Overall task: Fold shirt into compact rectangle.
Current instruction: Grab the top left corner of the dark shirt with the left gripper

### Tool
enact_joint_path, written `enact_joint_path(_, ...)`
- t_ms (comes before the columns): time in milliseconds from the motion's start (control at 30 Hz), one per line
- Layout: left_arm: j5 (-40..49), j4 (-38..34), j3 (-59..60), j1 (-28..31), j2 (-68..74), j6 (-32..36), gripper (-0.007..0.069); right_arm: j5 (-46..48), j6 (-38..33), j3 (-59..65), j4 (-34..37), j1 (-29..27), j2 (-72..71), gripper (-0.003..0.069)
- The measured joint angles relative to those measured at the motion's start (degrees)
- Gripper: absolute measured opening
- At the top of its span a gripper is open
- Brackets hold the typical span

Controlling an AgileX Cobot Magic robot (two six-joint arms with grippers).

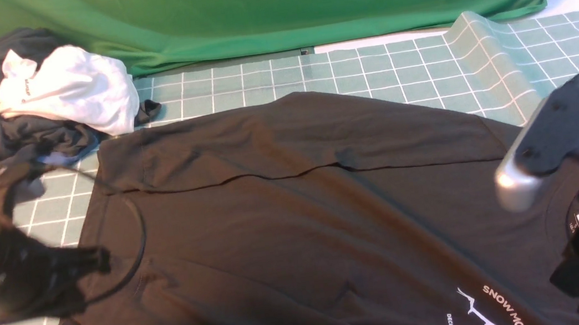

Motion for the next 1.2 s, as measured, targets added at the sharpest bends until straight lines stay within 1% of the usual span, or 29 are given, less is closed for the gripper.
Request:
enact_joint_path(33,-1.2,-0.9,-1.7,0.0,2.2,1.7,0.0124,-0.3,0.3,0.0,0.0,0.0,-1.3,0.0213)
enact_joint_path(67,-1.8,-1.1,-2.6,0.0,3.5,2.4,0.0146,-0.4,0.4,0.0,0.0,0.0,-1.8,0.0216)
enact_joint_path(133,-4.5,-1.1,-4.5,-0.3,6.8,3.7,0.0255,-0.5,0.6,0.0,0.0,0.0,-2.2,0.0227)
enact_joint_path(167,-4.5,-1.0,-4.7,-0.3,7.1,4.1,0.0265,-0.5,0.7,0.0,0.0,0.0,-2.2,0.0230)
enact_joint_path(200,-6.9,-0.3,-5.6,-0.9,9.4,5.0,0.0349,-0.5,1.4,0.0,0.0,0.0,-2.3,0.0239)
enact_joint_path(233,-8.0,0.1,-5.8,-1.2,10.7,5.9,0.0391,-0.5,1.5,0.0,0.0,0.0,-2.3,0.0242)
enact_joint_path(267,-9.6,0.4,-5.9,-1.5,12.6,6.8,0.0472,-0.5,1.5,0.0,0.0,0.0,-2.3,0.0244)
enact_joint_path(300,-9.9,0.4,-6.0,-1.5,12.9,7.0,0.0472,-0.5,1.5,0.0,0.0,0.0,-2.3,0.0244)
enact_joint_path(333,-11.5,0.4,-6.0,-1.7,14.8,7.8,0.0533,-0.6,1.6,0.0,0.0,0.0,-2.3,0.0244)
enact_joint_path(367,-12.5,0.4,-6.0,-1.8,16.1,8.0,0.0574,-0.6,1.6,0.0,0.0,0.0,-2.3,0.0244)
enact_joint_path(433,-13.5,0.4,-6.0,-1.9,18.3,8.4,0.0611,-0.6,1.7,0.0,0.0,0.0,-2.3,0.0244)
enact_joint_path(500,-14.2,0.4,-6.0,-1.9,20.2,9.2,0.0619,-0.7,1.7,0.0,0.0,0.0,-2.3,0.0244)
enact_joint_path(567,-14.7,0.4,-6.0,-1.9,21.4,10.1,0.0613,-0.7,1.7,0.0,0.0,0.0,-2.3,0.0244)
enact_joint_path(600,-14.9,0.3,-6.2,-1.9,21.7,10.8,0.0594,-0.7,1.7,0.0,0.0,0.0,-2.3,0.0244)
enact_joint_path(633,-14.8,0.2,-6.4,-1.9,21.9,11.4,0.0567,-0.7,1.7,0.0,0.0,0.0,-2.3,0.0244)
enact_joint_path(667,-14.6,-0.1,-6.6,-1.9,22.1,12.7,0.0510,-0.7,1.7,0.0,0.0,0.0,-2.3,0.0244)
enact_joint_path(700,-14.6,-0.2,-6.6,-1.9,22.1,12.7,0.0501,-0.7,1.7,0.0,0.0,0.0,-2.3,0.0244)
enact_joint_path(733,-14.4,-0.5,-6.6,-1.9,22.2,13.8,0.0399,-0.7,1.7,0.0,0.0,0.0,-2.3,0.0244)
enact_joint_path(767,-14.4,-0.5,-6.6,-1.9,22.2,14.0,0.0384,-0.7,1.7,0.0,0.0,0.0,-2.3,0.0244)
enact_joint_path(800,-13.6,-1.1,-6.8,-1.9,22.2,14.8,0.0211,-0.8,1.7,0.0,0.0,0.0,-2.3,0.0244)
enact_joint_path(833,-12.9,-1.1,-6.9,-1.9,22.2,14.9,0.0147,-0.8,1.7,0.0,0.0,0.0,-2.3,0.0244)
enact_joint_path(867,-12.8,-1.1,-7.0,-1.9,22.2,14.9,0.0134,-0.8,1.7,0.0,0.0,0.0,-2.3,0.0244)
enact_joint_path(900,-11.8,-1.1,-7.2,-1.9,22.2,14.9,0.0065,-0.8,1.7,0.0,0.0,0.0,-2.3,0.0244)
enact_joint_path(967,-9.8,-1.0,-7.8,-1.9,21.9,14.8,0.0036,-0.8,1.7,0.0,0.0,0.0,-2.3,0.0244)
enact_joint_path(1033,-7.6,-0.9,-8.5,-1.9,20.9,14.8,0.0027,-0.8,1.7,0.0,0.0,0.0,-2.3,0.0244)
enact_joint_path(1200,-3.5,-1.9,-10.7,-1.9,16.6,14.8,0.0024,-1.5,1.7,0.0,-0.1,0.0,-2.3,0.0244)
